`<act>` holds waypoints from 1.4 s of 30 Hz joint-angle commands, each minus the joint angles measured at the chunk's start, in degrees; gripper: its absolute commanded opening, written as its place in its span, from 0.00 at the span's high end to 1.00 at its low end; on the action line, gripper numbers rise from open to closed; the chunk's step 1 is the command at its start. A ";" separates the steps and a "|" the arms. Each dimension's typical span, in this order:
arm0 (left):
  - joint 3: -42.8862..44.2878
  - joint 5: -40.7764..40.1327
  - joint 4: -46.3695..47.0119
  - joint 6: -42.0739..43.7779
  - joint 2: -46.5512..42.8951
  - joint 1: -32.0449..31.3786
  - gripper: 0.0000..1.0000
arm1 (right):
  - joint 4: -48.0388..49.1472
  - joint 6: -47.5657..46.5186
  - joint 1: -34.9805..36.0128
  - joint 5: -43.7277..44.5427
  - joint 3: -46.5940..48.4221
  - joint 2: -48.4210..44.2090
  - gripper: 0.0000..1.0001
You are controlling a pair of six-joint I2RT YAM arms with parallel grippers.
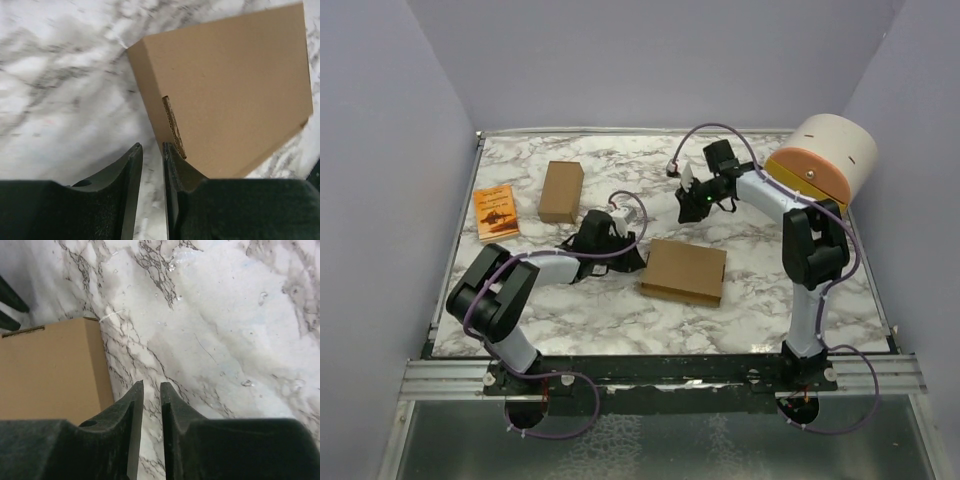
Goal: Fold the paper box
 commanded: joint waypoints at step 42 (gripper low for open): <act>-36.40 -31.21 13.51 -33.25 -47.45 -12.42 0.53 | 12.39 -56.96 -0.24 0.84 -71.42 -73.46 0.05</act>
